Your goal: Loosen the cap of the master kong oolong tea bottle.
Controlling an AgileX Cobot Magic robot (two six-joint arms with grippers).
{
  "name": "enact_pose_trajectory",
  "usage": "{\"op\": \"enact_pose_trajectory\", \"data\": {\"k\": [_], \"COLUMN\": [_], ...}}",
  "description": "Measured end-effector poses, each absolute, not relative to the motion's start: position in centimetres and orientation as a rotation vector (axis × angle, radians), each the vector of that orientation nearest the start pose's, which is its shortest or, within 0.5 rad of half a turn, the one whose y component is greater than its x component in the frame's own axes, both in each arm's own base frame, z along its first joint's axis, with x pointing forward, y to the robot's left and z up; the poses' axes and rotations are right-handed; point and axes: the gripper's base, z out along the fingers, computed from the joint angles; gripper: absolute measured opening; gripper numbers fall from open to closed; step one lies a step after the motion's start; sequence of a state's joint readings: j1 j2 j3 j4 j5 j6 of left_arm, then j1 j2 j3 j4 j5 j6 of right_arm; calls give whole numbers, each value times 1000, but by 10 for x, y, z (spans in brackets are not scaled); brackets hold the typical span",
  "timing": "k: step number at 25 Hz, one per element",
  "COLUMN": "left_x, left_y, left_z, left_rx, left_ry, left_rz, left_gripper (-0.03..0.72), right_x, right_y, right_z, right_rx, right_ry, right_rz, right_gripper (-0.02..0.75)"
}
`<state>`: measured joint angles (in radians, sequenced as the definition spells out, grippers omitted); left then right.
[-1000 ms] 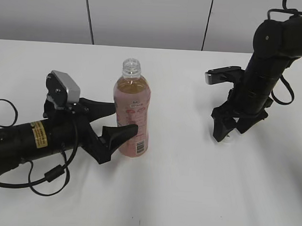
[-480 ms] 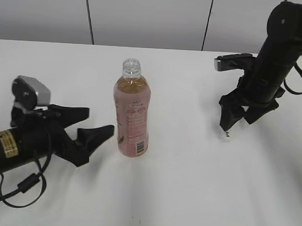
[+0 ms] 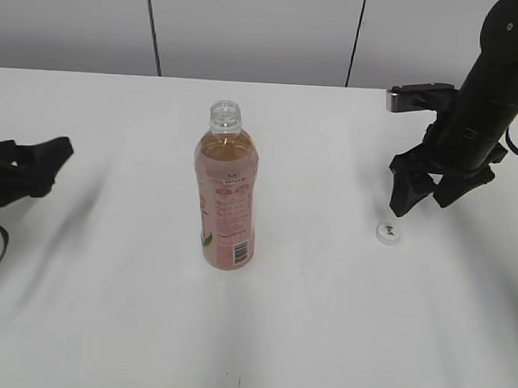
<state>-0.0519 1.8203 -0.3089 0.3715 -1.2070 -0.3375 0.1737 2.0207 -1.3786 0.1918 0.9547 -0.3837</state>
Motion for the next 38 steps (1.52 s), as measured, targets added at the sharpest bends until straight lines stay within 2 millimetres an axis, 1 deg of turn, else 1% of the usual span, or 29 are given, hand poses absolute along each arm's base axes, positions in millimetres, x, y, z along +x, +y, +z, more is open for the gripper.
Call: {"op": "enact_pose_trajectory", "data": {"k": [2,4,6,10,13,16,18,19,22,24,26,30,32,33,34,36,38], "left_x": [250,251,250,248,245,244,244,245,246,244,237,220,209,204,198,185,172], "left_y": [-25,-13,-5,1,4,7,9,11,16,19,18,11,5,0,-6,-15,-22], "left_z": [125,128,131,133,139,141,142,146,157,166,176,199,210,215,220,228,237], "left_rx": [13,-58,-97,-127,-218,-275,-272,-286,-415,-482,-512,-525,-548,-540,-523,-448,-406], "left_ry": [1808,1793,1796,1866,1904,2019,2126,2153,2219,2226,2229,2229,2225,2228,2235,2259,2268], "left_rz": [-449,-429,-408,-362,-354,-328,-286,-272,-246,-231,-213,-181,-197,-211,-225,-234,-259], "left_gripper": [541,541,541,534,532,531,531,531,531,531,531,526,511,503,498,494,491], "right_x": [380,380,379,377,376,373,370,368,360,351,339,307,291,282,273,254,234], "right_y": [81,81,81,81,81,81,80,80,79,77,75,64,58,56,54,51,47], "right_z": [157,157,157,157,157,159,165,168,180,187,193,213,228,234,246,258,275], "right_rx": [-679,-671,-660,-655,-634,-606,-590,-578,-529,-502,-470,-445,-438,-434,-428,-417,-394], "right_ry": [2982,2988,2994,3021,3040,3072,3086,3089,3090,3088,3099,3100,3065,3053,3018,2982,2923], "right_rz": [235,236,238,246,250,258,263,265,266,265,260,164,122,110,107,103,105], "right_gripper": [585,585,585,585,585,583,577,573,565,564,564,564,564,564,564,564,564]}}
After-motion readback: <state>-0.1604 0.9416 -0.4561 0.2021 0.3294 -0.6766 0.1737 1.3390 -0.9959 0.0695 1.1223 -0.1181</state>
